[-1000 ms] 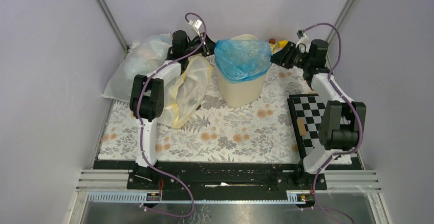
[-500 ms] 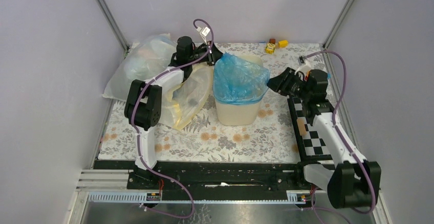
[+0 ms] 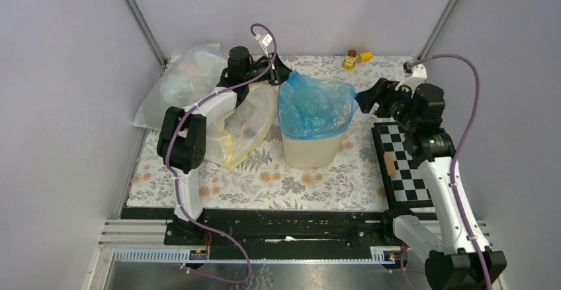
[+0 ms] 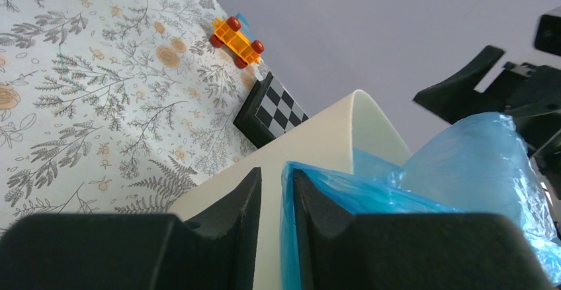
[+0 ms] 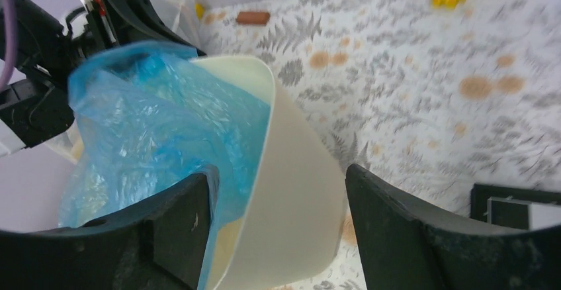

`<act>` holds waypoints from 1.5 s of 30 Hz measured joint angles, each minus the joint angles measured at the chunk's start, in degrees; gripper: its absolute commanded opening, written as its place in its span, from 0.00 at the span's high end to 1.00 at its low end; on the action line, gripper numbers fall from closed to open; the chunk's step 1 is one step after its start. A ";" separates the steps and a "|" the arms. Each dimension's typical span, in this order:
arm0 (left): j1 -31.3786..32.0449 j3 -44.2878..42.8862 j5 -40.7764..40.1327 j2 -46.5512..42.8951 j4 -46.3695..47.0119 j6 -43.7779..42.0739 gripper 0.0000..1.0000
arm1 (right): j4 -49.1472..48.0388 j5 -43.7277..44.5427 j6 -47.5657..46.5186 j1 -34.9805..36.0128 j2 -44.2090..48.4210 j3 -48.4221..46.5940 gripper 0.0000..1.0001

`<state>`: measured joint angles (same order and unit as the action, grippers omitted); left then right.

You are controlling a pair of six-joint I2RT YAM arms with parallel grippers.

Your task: Put the trash bags into the trash bin

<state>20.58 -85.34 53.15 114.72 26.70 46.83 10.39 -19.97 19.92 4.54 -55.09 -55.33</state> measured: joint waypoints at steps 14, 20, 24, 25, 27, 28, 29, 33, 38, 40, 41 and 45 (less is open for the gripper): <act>0.00 1.18 -2.73 -3.08 -0.72 -0.09 0.71 | 6.40 -1.55 -3.93 0.07 2.43 -6.88 0.30; 0.00 2.51 -5.01 -5.03 -2.80 -0.74 0.70 | 10.99 -1.90 -3.85 0.09 6.38 -3.56 0.28; 0.11 2.58 -7.15 -6.34 -5.49 -1.75 0.70 | 12.46 -2.12 -4.00 0.09 7.02 -5.68 0.38; 0.13 2.62 -7.65 -6.67 -6.40 -2.03 0.70 | 12.46 -2.16 -3.85 0.09 7.32 -5.68 0.42; 0.17 3.02 -8.87 -7.34 -7.91 -2.86 0.70 | 12.09 -2.21 -3.28 0.09 8.52 -4.31 0.49; 0.17 3.28 -9.46 -7.67 -8.61 -3.28 0.70 | 11.67 -2.23 -2.93 0.09 9.51 -2.71 0.52; 0.17 3.43 -10.14 -7.87 -9.33 -3.58 0.70 | 11.50 -2.21 -2.51 0.09 10.45 -0.96 0.56; 0.17 3.45 -11.87 -8.07 -11.65 -5.01 0.71 | 10.58 -2.05 -0.57 0.09 13.25 7.48 0.64; 0.17 3.50 -13.40 -8.04 -14.21 -6.27 0.72 | 9.09 -2.05 2.08 0.09 13.00 14.75 0.46; 0.17 3.56 -13.70 -8.04 -14.75 -6.58 0.72 | 8.90 -2.08 2.64 0.09 12.39 15.10 0.39; 0.17 3.69 -13.86 -8.04 -14.99 -6.84 0.71 | 8.44 -2.01 2.58 0.09 12.28 15.10 0.37; 0.17 4.42 -14.16 -8.04 -16.13 -7.72 0.58 | 8.15 -1.97 1.92 0.09 13.29 14.12 0.32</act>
<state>20.75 -80.93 38.98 106.67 10.57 39.11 18.55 -21.93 21.85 4.62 -41.80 -41.21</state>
